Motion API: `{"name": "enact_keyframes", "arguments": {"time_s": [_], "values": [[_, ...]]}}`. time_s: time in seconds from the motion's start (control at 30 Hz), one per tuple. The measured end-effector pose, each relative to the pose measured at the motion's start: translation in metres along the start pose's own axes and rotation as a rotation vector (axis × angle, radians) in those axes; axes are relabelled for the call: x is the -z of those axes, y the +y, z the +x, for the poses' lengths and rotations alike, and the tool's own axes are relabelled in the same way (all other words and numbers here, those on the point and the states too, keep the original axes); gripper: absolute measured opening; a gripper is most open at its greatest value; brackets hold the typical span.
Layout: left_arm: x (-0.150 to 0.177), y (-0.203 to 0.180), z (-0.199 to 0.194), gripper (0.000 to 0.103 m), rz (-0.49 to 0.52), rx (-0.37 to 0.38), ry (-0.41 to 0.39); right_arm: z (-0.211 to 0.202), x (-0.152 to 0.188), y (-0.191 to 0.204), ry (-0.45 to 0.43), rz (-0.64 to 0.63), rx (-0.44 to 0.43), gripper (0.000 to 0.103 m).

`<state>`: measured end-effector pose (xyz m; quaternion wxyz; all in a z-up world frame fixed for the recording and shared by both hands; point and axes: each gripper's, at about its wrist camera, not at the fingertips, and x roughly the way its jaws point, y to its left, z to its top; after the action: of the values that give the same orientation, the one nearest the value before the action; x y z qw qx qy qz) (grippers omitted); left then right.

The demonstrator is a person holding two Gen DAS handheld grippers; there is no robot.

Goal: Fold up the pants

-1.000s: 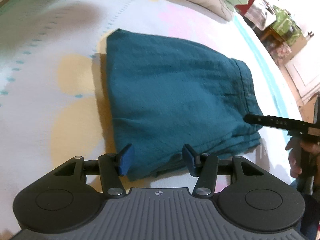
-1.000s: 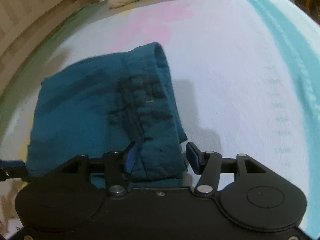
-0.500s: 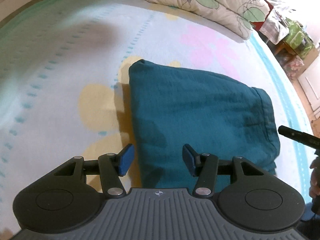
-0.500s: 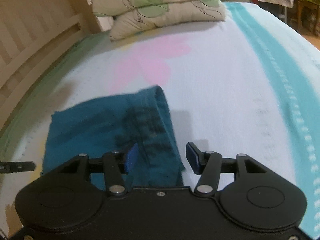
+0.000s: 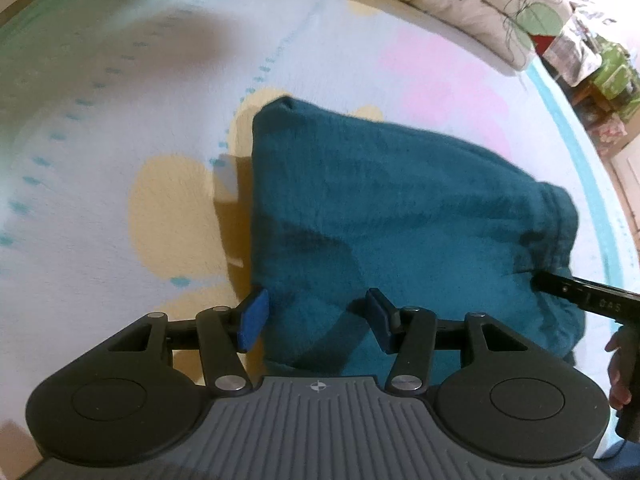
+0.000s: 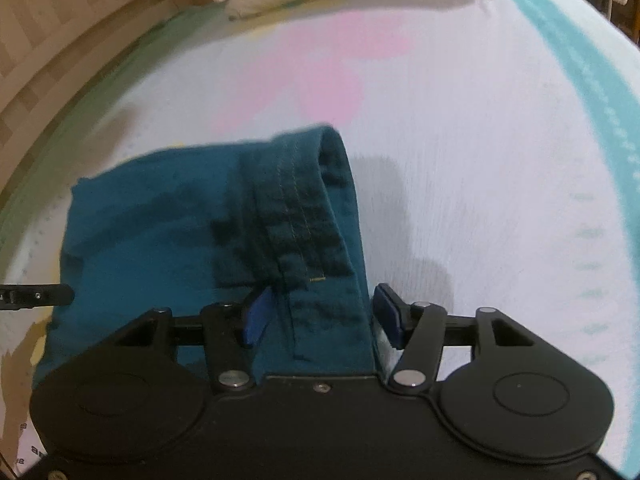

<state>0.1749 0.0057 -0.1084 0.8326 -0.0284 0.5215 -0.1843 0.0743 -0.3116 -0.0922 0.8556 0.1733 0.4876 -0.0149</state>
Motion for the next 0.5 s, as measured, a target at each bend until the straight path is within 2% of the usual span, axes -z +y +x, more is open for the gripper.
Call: {"name": "enact_keyframes", "arguments": {"time_s": [0.03,0.1,0.27,0.5], "values": [[0.001,-0.002,0.003,0.052,0.008,-0.011,0.002,0.001,0.002,0.0,-0.017,0.001,-0.012,0.073],[0.004,-0.006,0.006,0.054,0.032,-0.031,-0.005,0.001,0.004,0.003,-0.031,-0.001,-0.025,0.078],[0.007,-0.019,0.01,0.063,0.077,-0.073,-0.019,0.007,0.011,0.018,-0.061,-0.078,-0.025,0.082],[0.012,-0.04,0.018,0.08,0.106,-0.147,-0.036,0.006,0.021,0.019,-0.117,-0.061,-0.049,0.084]]}}
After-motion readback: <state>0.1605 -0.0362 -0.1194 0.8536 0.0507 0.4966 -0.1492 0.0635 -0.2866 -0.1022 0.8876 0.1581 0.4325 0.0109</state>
